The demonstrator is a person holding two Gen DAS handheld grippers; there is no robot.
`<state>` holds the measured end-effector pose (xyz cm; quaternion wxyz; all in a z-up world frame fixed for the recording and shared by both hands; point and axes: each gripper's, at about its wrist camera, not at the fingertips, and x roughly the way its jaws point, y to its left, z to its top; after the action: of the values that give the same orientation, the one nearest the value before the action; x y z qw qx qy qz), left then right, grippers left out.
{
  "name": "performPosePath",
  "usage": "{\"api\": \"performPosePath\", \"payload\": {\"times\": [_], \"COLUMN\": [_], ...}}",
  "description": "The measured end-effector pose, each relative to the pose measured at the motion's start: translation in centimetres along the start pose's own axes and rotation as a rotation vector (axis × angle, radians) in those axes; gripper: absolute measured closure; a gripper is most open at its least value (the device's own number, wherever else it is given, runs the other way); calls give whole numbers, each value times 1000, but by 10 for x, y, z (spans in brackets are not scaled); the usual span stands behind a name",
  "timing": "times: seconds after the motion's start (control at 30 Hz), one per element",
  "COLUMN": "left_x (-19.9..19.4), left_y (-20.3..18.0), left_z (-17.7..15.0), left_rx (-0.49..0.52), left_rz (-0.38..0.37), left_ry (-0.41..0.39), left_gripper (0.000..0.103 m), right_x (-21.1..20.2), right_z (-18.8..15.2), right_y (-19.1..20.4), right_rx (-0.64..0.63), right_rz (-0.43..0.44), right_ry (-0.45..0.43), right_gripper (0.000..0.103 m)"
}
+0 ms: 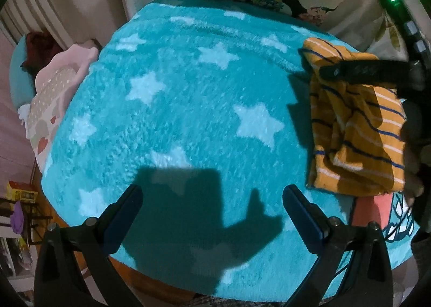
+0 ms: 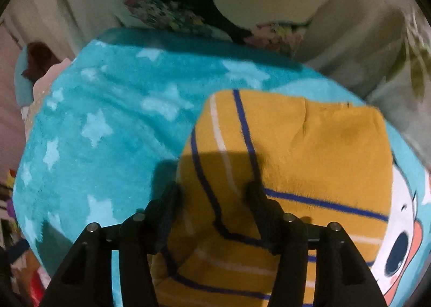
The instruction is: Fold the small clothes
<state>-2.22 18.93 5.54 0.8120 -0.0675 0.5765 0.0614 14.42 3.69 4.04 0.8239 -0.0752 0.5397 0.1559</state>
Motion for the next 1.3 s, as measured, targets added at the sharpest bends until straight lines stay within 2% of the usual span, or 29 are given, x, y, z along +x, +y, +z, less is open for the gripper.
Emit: {"api": "performPosePath", "payload": {"times": [0.07,0.13,0.23,0.33,0.4,0.5,0.6,0.73,0.8,0.87,0.93,1.1,1.3], "left_x": [0,0,1,3,3,4,4,6,7,8,8,3,-12], "left_y": [0,-1,-3,-7,-10,-18,-28,-41,-46,-51,-56,-74,-86], "left_z": [3,6,9,12,16,24,29,36,37,37,35,19,-12], "left_rx": [-1,-2,7,25,35,53,79,111,121,127,134,161,160], "left_rz": [-3,-7,-11,-10,-20,-36,-51,-72,-77,-76,-82,-83,-77], "left_ry": [-4,-6,-7,-5,-11,-14,-21,-23,-25,-24,-17,-7,1], "left_gripper": [0,0,0,0,0,0,0,0,0,0,0,0,0], "right_x": [-18,-30,-24,9,7,-21,-52,-73,-72,-62,-52,-61,-72], "right_z": [4,12,20,21,21,13,-12,-66,-94,-123,-145,-173,-189], "right_y": [-10,-28,-56,-70,-70,-75,-80,-88,-97,-104,-112,-121,-116], "right_rx": [41,98,181,201,191,248,267,265,276,299,344,400,358], "right_rz": [36,2,-47,-46,-40,7,54,13,-24,-39,-15,1,-18], "right_ry": [-47,-84,-53,54,28,-13,-47,-44,-24,36,67,28,7], "right_gripper": [44,44,44,42,42,42,41,41,41,40,40,35,35]}}
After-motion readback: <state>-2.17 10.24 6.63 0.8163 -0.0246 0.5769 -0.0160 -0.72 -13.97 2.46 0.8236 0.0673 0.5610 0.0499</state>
